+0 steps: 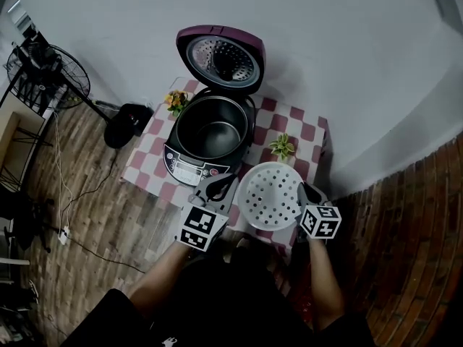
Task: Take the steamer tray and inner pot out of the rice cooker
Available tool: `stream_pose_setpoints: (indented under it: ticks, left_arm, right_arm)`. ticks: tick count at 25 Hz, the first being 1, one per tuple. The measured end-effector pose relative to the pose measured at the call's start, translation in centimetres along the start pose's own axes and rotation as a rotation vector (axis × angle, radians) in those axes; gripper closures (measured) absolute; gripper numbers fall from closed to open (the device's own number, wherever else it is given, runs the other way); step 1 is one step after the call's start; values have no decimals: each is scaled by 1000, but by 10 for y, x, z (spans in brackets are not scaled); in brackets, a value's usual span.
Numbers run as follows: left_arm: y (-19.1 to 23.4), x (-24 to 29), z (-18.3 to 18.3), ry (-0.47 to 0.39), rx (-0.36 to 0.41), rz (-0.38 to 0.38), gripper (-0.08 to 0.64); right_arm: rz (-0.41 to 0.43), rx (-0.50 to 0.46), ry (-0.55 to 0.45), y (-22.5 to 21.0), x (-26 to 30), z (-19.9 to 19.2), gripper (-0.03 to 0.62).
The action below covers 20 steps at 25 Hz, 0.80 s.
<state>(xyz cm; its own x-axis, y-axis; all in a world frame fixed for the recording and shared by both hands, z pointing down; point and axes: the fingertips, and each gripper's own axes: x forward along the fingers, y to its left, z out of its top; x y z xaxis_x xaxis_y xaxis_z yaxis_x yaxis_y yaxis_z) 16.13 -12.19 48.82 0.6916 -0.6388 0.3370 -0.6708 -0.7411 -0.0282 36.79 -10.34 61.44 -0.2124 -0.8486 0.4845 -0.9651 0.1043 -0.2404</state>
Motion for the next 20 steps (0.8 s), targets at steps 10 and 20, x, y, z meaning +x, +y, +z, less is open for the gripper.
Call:
stream_pose_setpoints:
  ticks: [10,20]
  left_arm:
    - [-23,16,-46,116,24,-26,558]
    - [-33,27,-81,204,26,-48,557]
  right_arm:
    - [-32,105,14,-25,27,-34,569]
    - [-73,128,42,-42,52,-55,568]
